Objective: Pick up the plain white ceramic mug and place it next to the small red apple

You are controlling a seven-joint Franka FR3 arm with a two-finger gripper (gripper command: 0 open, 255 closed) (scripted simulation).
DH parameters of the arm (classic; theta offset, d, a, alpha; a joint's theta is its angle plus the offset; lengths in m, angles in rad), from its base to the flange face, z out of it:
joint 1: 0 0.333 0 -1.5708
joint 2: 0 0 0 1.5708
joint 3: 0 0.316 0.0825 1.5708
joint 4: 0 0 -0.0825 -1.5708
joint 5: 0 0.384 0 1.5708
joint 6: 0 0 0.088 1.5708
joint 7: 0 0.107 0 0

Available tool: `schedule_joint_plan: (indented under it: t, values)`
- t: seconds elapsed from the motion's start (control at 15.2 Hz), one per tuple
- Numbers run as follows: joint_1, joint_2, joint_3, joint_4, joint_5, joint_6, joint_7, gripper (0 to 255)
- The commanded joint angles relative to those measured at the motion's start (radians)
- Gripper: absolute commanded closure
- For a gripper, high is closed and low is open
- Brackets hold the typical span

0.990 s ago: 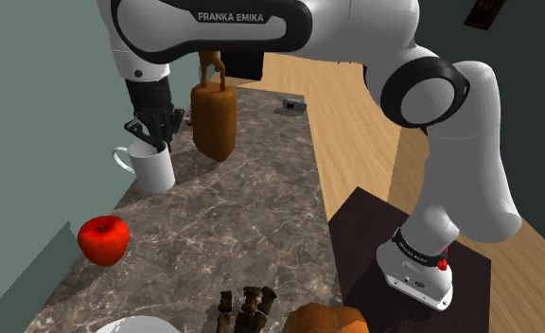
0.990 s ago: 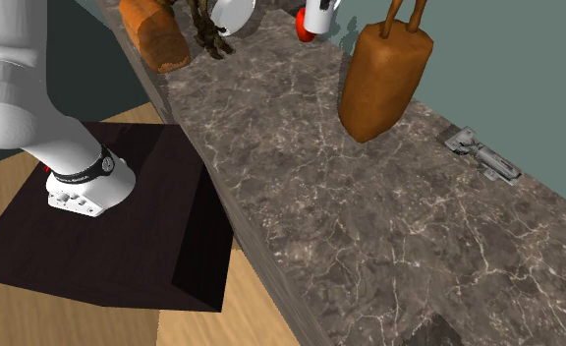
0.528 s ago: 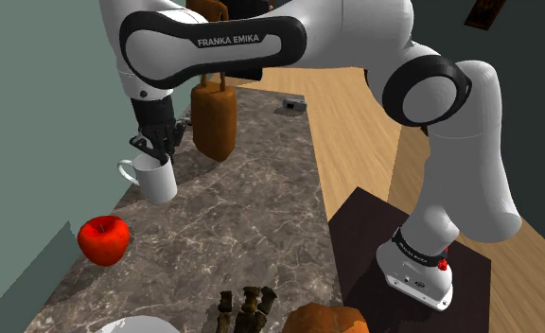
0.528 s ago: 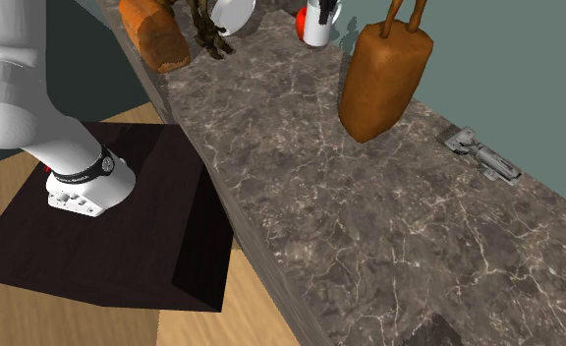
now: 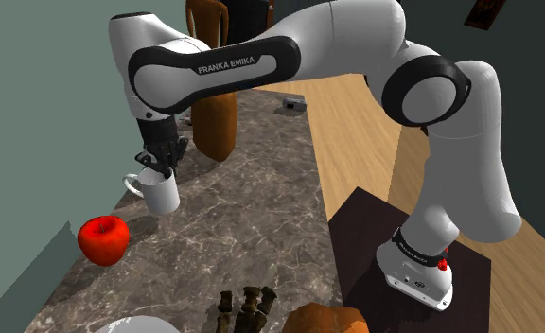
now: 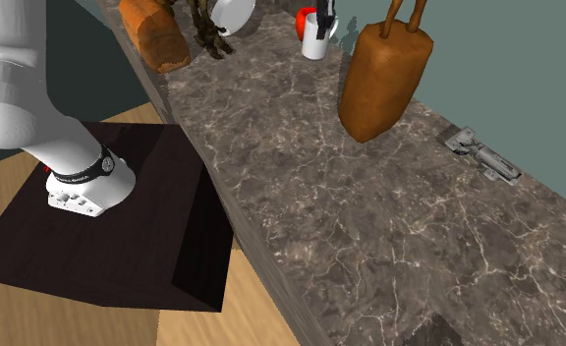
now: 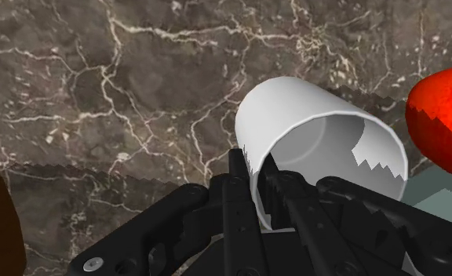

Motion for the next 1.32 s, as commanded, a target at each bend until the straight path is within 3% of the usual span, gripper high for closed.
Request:
schedule_joint_plan:
  t: [0.0,0.2,0.73,0.79,1.12,1.25]
  values:
    - [0.001,0.010,0.000,-0.012,0.000,0.022,0.000,255]
    - [0.001,0.019,0.000,-0.041,0.000,0.061,-0.001,255]
    - [0.001,0.019,0.000,-0.041,0.000,0.061,-0.001,255]
    - [0.001,0.019,0.000,-0.041,0.000,0.061,-0.001,0]
    - [0.001,0.019,0.000,-0.041,0.000,0.061,-0.001,0]
    - [0.000,0.011,0.000,0.014,0.000,-0.002,0.000,0]
